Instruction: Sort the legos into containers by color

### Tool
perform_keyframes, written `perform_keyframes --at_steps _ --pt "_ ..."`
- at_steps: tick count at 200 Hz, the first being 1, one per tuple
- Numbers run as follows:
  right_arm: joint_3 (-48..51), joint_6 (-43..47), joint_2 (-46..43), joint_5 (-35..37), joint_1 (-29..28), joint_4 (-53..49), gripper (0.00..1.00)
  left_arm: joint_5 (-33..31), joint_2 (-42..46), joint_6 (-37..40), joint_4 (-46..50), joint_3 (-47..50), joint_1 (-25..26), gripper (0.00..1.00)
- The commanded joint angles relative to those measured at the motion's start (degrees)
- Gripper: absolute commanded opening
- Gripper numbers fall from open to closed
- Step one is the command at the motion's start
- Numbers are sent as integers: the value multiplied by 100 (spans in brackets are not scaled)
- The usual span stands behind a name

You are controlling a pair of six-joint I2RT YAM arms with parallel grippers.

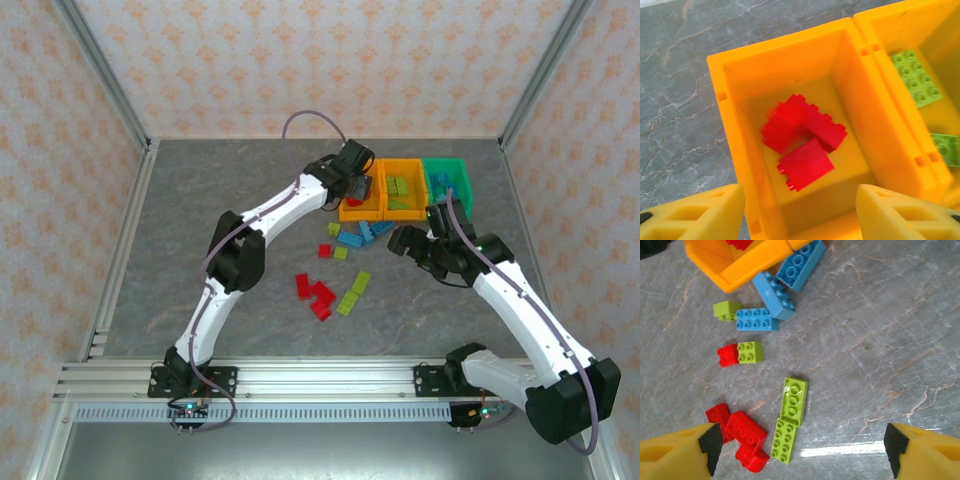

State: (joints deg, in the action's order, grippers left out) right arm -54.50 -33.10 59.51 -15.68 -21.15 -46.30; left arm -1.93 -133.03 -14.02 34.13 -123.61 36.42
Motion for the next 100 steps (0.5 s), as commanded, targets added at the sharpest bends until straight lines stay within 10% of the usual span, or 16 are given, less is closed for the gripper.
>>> perform_keyframes --at_steps 1,100 --pt "260 -613 -98 574 -52 86 85 441 1421 -45 -136 584 142 61" --pt "82 -1646 2456 385 -1944 874 85 903 6488 3196 -412 5497 513 65"
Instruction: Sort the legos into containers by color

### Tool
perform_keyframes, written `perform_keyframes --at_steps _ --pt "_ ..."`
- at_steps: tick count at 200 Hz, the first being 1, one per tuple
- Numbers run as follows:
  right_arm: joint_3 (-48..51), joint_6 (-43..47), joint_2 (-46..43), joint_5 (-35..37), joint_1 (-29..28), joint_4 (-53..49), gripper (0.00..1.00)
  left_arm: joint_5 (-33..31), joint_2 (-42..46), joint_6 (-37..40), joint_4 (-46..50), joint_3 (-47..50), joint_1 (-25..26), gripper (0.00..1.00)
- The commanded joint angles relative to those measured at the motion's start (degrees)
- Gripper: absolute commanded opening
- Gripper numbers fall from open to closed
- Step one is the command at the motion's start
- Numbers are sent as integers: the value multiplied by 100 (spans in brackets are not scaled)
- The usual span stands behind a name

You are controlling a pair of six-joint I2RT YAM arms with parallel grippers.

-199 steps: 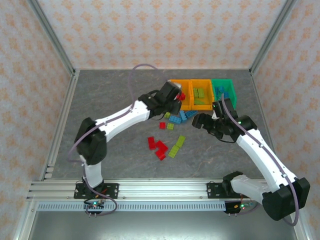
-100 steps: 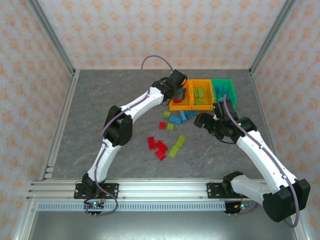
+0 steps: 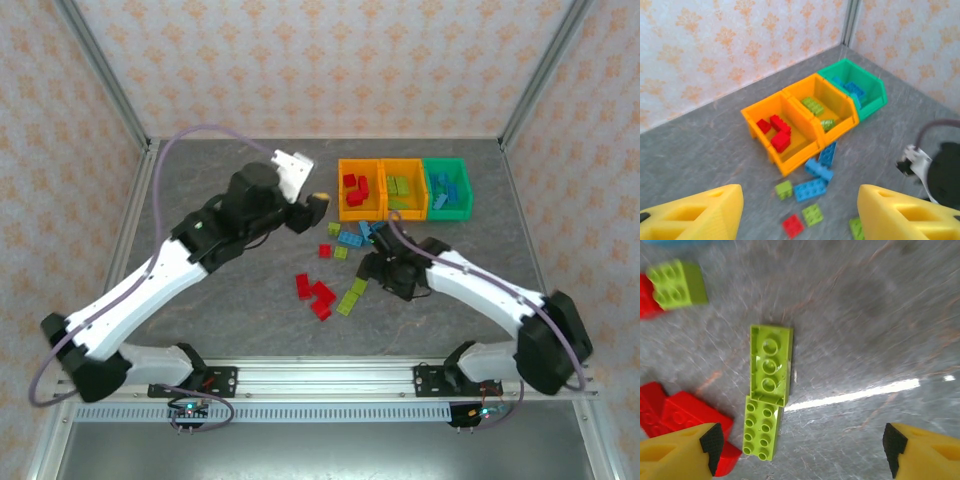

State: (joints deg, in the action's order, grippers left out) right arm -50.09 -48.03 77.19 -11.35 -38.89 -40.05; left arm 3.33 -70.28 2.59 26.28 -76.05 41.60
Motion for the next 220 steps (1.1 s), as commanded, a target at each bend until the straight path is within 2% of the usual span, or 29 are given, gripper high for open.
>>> perform_keyframes --at_steps 1,31,55,102,144,158,187,202,220 --pt "-378 -149 721 -54 -175 250 85 382 233 1587 379 772 -4 66" --pt "-775 28 1501 -121 -224 346 85 913 687 2460 467 1217 32 82" --pt "-910 158 1837 -42 -224 416 82 961 822 2761 77 1614 25 90" --pt "-764 59 2155 281 -224 278 56 1113 780 2976 160 1769 29 95" --pt "-367 -33 1211 858 -166 11 32 1057 823 3009 149 1821 24 96" --pt "-241 19 645 980 12 -10 27 1013 829 3006 132 1828 23 96" --pt "-395 751 -310 1454 834 -23 26 1000 863 3080 158 1798 14 97" --pt "-768 1527 -322 1482 1418 207 25 1013 908 3098 264 1726 -26 97" --pt "-1428 2434 188 1176 1941 584 26 1020 1048 3114 227 1770 -73 98"
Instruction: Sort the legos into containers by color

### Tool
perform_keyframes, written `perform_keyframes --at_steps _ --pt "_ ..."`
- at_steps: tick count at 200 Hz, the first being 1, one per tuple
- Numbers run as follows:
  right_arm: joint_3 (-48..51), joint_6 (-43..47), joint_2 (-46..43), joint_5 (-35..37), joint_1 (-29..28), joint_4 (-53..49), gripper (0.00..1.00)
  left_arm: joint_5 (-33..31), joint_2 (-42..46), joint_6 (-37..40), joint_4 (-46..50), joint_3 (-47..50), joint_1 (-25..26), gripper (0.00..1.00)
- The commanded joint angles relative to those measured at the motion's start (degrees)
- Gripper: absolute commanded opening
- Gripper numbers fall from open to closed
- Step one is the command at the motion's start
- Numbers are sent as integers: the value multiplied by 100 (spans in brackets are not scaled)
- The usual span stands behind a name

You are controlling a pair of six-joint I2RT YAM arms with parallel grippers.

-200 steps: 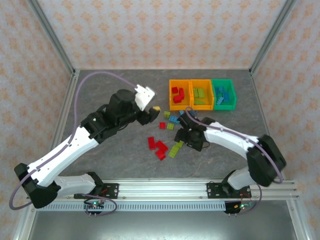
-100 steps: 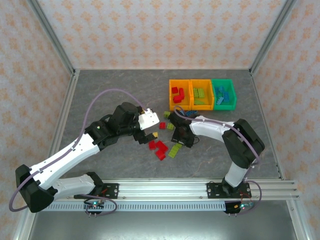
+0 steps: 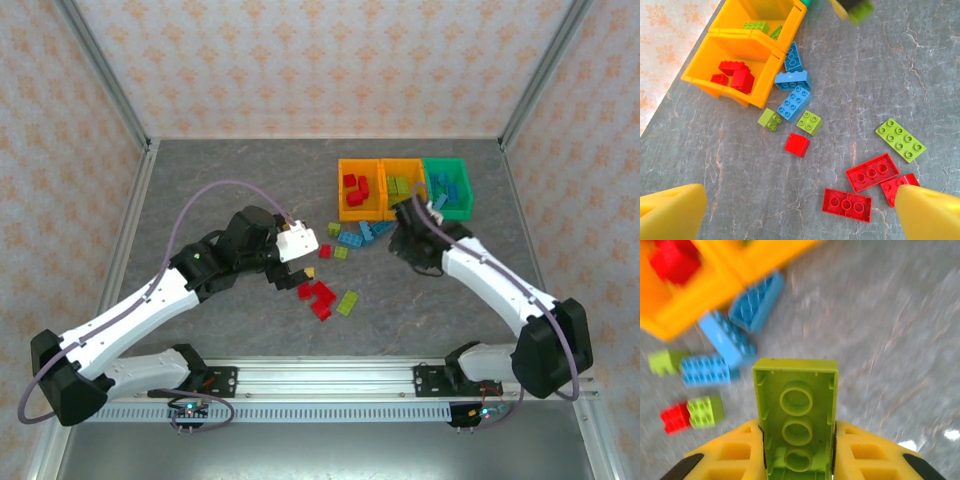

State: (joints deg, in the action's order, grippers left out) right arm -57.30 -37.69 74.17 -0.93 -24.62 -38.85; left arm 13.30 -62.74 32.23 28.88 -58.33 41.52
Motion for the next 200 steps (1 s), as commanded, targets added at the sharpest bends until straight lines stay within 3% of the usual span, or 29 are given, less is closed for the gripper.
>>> perform_keyframes --at_steps 1,51,71,90,108,131,154,173,200 --pt "-762 1451 548 113 539 474 26 19 300 151 -41 1 -69 98" --pt "-3956 2367 3608 199 1164 -458 25 -187 515 196 -111 179 -79 100" --pt "-4939 2460 4374 321 1256 -887 29 -272 576 214 -110 206 -78 100" --pt "-5468 2447 4615 228 1267 -1267 40 -325 625 221 -142 245 -81 100" --pt "-5456 2360 4374 142 1268 -1397 55 -304 624 223 -180 269 -80 100" --pt "-4977 2223 3603 50 1256 -1400 58 -209 566 209 -182 255 -85 100" --pt "-3848 1836 2373 -390 1113 -1220 60 -152 502 170 -142 218 -82 100" --pt "-2622 1315 1245 -544 702 -1029 64 -168 475 178 -95 182 -88 100" --pt "-1029 29 107 -469 -344 -976 70 -127 500 238 -86 196 -82 100"
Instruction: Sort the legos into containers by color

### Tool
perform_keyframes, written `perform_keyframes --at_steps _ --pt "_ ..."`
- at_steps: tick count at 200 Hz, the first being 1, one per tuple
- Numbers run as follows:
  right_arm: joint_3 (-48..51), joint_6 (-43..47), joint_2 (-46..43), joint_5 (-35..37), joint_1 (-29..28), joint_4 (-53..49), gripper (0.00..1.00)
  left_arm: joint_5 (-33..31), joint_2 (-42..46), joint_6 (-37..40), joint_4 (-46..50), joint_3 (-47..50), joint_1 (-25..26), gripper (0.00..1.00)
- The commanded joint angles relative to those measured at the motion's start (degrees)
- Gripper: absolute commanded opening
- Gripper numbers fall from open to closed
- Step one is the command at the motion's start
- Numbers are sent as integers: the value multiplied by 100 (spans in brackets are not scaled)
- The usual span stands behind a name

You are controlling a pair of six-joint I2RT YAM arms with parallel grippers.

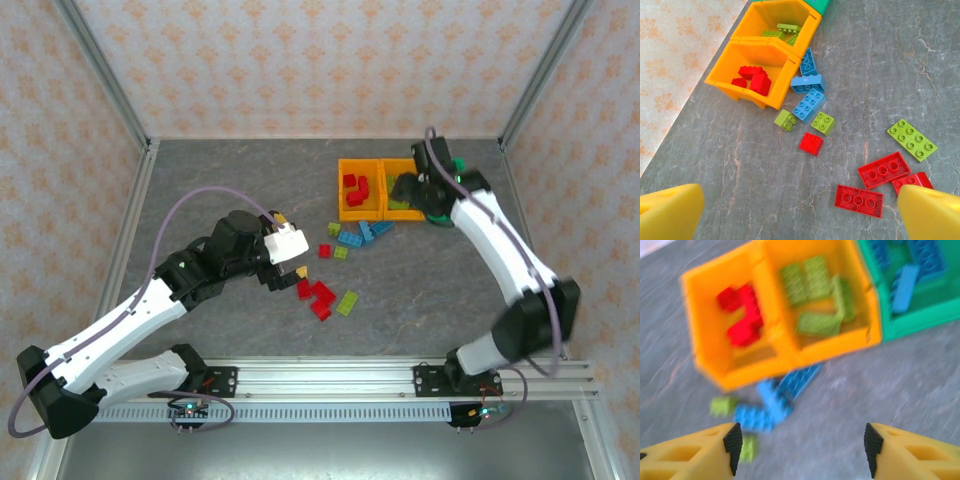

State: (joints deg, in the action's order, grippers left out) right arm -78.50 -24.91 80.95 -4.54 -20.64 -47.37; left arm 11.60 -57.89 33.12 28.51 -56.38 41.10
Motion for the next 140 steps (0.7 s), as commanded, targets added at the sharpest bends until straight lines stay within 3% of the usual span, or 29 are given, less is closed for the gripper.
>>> perform_keyframes --at_steps 1,30,56,140 --pt "1148 -1335 -593 -113 -780 -123 70 44 14 149 -53 3 -45 100" --pt "2070 -2892 -704 -429 -1995 -60 71 62 -27 217 -50 34 -46 100" --pt "2131 -3183 -169 -581 -2760 -33 76 133 -38 221 -52 30 -50 100" --pt "1698 -2691 1506 -867 -2984 565 77 82 -82 238 -87 83 -50 100"
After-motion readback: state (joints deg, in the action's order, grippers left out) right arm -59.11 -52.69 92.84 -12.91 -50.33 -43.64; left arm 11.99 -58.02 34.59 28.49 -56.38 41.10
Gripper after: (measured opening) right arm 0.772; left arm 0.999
